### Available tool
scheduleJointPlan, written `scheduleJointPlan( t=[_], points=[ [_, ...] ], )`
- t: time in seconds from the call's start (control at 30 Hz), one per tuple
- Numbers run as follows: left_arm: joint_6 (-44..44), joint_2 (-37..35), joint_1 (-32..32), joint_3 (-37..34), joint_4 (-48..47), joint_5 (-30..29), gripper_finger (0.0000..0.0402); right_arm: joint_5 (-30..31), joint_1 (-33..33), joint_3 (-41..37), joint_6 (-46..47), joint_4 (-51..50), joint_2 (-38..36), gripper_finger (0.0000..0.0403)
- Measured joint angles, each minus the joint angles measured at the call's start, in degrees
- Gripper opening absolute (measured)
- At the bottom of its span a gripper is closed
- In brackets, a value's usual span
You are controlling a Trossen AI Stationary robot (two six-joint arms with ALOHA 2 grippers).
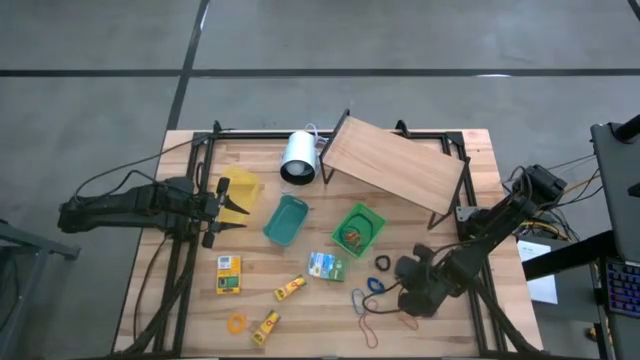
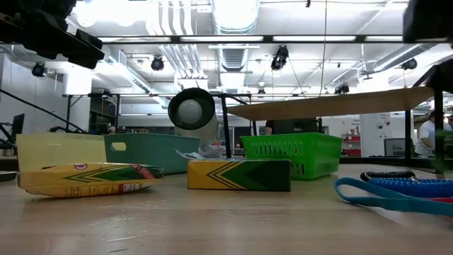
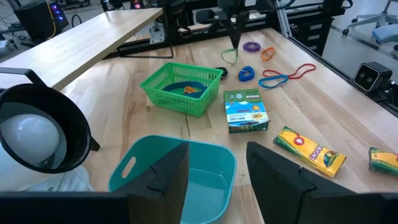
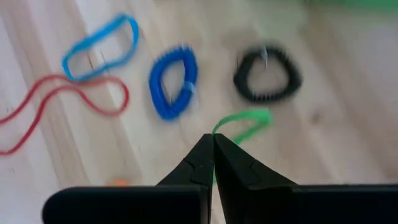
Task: Pick & Place Office Desk Supplies
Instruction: Put the green rubber band into the green bin
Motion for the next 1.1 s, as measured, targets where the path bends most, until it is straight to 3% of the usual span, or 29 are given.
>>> scheduleJointPlan(
  t=[0.13,0.37,0.57,0.8,1.1],
  points=[
    [0.0,0.0,0.0,0.0,0.0,0.0,0.0164,9.3,0.0,1.2,-8.4,0.1,0.0,0.0008],
    [0.0,0.0,0.0,0.0,0.0,0.0,0.0164,31.8,-0.1,2.3,-16.1,1.4,0.0,0.0008],
    [0.0,0.0,0.0,0.0,0.0,0.0,0.0164,44.7,-2.1,2.9,-27.4,8.2,0.3,0.0008],
    [0.0,0.0,0.0,0.0,0.0,0.0,0.0164,44.9,-7.9,2.0,-38.3,18.1,0.9,0.0008],
    [0.0,0.0,0.0,0.0,0.0,0.0,0.0164,33.2,-14.5,1.8,-38.4,20.5,6.6,0.0008]
  ],
)
